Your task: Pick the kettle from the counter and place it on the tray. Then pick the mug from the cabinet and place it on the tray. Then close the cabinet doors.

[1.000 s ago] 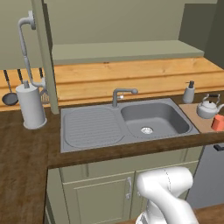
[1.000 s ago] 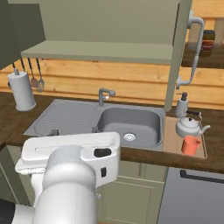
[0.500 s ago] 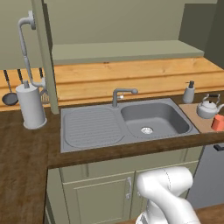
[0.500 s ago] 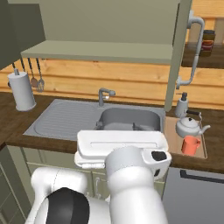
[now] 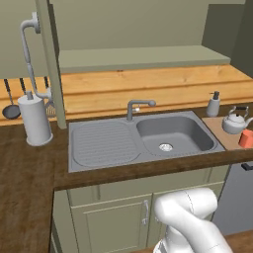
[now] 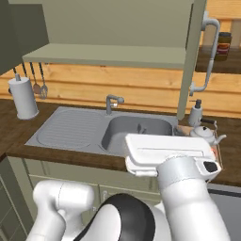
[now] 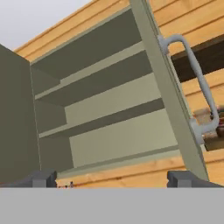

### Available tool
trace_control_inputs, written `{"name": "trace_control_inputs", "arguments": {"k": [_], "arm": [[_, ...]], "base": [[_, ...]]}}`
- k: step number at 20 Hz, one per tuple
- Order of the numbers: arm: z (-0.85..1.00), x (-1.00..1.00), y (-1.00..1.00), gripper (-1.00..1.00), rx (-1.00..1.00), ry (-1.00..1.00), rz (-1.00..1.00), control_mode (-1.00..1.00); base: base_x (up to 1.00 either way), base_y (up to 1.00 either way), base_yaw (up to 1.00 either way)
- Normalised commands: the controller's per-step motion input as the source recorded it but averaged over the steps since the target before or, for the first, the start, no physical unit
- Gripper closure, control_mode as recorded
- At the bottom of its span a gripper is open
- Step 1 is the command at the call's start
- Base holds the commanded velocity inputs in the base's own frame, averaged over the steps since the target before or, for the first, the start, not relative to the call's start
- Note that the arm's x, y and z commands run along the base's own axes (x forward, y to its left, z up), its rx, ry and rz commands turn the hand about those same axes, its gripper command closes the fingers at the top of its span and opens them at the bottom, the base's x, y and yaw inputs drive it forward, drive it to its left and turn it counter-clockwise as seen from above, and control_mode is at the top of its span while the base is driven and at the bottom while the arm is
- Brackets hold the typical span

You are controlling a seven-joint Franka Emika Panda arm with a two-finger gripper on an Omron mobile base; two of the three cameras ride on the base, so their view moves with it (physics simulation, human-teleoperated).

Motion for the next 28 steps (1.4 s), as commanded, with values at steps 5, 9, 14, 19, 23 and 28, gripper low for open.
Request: {"name": "trace_control_inputs", "arguments": {"k": [5,9,14,19,23,28], "arm": [[0.00,0.47,-0.28,-1.00,0.15,-0.08,0.12,-1.00],[0.00,0.58,-0.12,-1.00,0.14,-0.06,0.12,-1.00],[0.00,0.57,-0.20,-1.00,0.13,-0.03,0.14,-1.00],[0.00,0.50,-0.28,-1.00,0.12,-0.04,0.18,-1.00],[0.00,0.27,-0.45,-1.00,0.12,-0.14,0.26,-1.00],[0.00,0.32,-0.23,-1.00,0.10,-0.09,0.23,-1.00]], "base": [[0.00,0.00,0.00],[0.00,0.00,0.00],[0.00,0.00,0.00],[0.00,0.00,0.00],[0.00,0.00,0.00],[0.00,0.00,0.00]]}}
